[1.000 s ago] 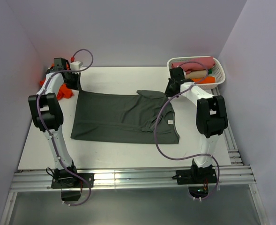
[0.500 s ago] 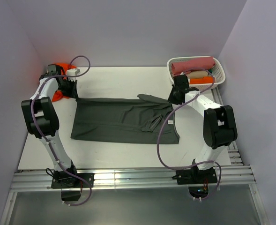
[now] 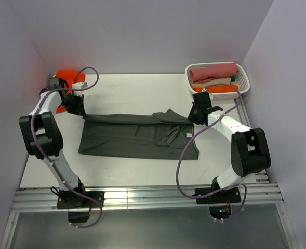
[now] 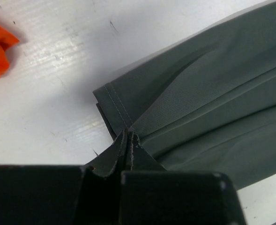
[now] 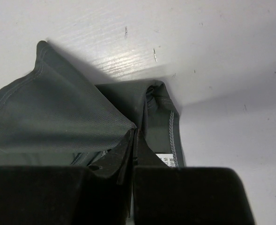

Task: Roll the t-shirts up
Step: Fold the tshirt

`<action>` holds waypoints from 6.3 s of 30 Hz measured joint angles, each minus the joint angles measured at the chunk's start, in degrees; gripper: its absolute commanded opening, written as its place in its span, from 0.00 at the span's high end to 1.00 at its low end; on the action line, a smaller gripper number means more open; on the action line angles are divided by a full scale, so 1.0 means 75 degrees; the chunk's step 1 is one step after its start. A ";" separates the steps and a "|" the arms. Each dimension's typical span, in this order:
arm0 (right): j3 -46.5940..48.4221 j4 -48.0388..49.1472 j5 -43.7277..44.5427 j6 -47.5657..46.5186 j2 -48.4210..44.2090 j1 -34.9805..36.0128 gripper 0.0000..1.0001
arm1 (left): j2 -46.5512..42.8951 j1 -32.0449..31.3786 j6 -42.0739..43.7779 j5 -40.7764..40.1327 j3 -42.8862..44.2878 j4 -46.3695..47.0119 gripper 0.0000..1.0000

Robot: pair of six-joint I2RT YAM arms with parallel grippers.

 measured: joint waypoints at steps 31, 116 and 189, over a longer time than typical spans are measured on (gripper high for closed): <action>-0.1026 0.0134 0.0294 0.0440 -0.0262 0.0376 1.00 | -0.0662 0.0256 0.0606 0.0163 -0.1309 -0.0152 1.00; 0.1384 -0.1699 0.1297 0.0679 0.0647 0.2632 1.00 | -0.0959 0.0510 0.0816 -0.0181 -0.0749 -0.0991 0.47; 0.1294 -0.0903 0.1142 0.2154 0.0790 0.4538 0.75 | -0.0583 0.0315 0.0778 -0.0364 -0.0854 -0.0970 0.49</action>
